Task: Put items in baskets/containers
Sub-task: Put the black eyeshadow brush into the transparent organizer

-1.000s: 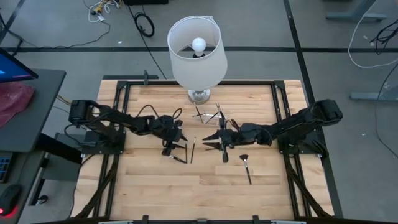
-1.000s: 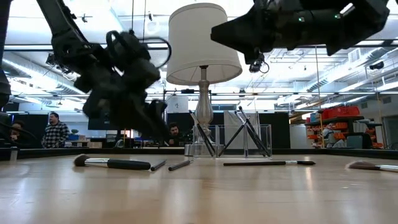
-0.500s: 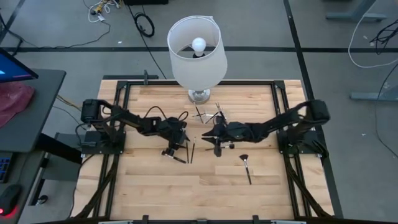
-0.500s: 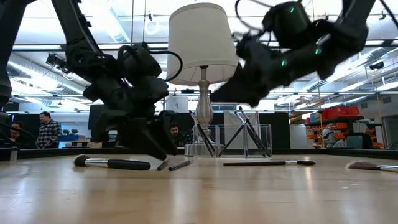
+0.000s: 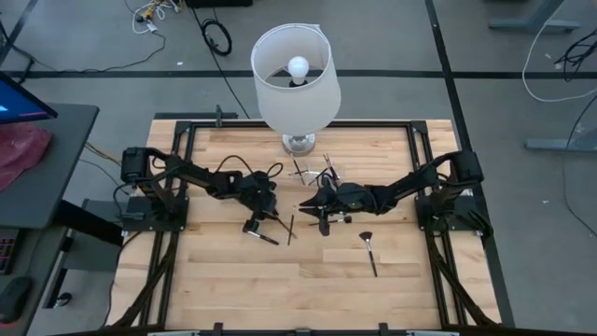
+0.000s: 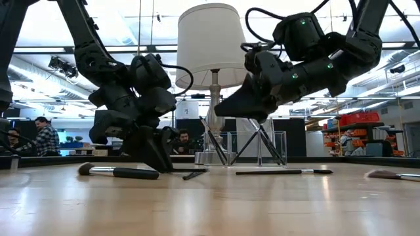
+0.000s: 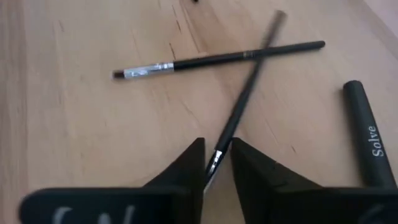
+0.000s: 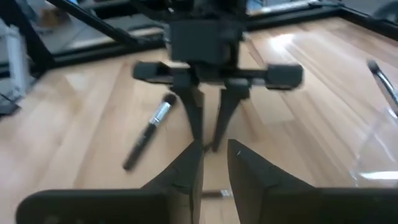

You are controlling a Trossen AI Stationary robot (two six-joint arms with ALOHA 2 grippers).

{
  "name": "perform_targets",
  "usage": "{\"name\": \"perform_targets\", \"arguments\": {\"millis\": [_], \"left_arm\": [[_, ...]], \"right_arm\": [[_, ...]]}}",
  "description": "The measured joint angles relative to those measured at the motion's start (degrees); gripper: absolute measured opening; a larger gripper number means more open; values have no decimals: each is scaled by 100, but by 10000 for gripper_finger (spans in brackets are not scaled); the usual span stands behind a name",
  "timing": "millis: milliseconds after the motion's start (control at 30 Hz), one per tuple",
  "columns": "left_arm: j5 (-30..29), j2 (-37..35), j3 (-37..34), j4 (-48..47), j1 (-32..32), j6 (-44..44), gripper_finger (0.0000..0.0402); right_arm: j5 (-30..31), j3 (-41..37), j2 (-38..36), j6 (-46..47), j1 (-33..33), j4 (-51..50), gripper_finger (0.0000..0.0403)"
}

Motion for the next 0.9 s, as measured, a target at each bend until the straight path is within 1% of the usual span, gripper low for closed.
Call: {"name": "perform_targets", "arguments": {"millis": [200,233,300,433,533,633,733,833,900], "left_arm": [[-43,0,-59,14,-110,-160,16],[-46,0,-61,16,-129,-209,12],[-92,0,-63,31,-178,-330,12],[-298,0,-72,61,-285,-385,25],[-371,0,-74,80,-322,-476,24],[-371,2,-76,145,-324,-478,15],[-373,14,-79,260,-320,-480,14],[-371,20,-85,378,-322,-482,20],[-362,24,-85,403,-322,-482,22]], "right_arm": [[-115,0,0,-48,2,200,77],[-115,0,0,-46,2,198,77],[-115,0,0,-62,4,133,77],[-115,0,0,-172,93,-101,77],[-115,0,0,-239,219,-99,88],[-101,11,0,-349,345,-107,110],[-99,263,176,-319,424,-129,141],[-78,737,538,-270,470,-454,170],[154,1107,801,-134,474,-983,182]]}}
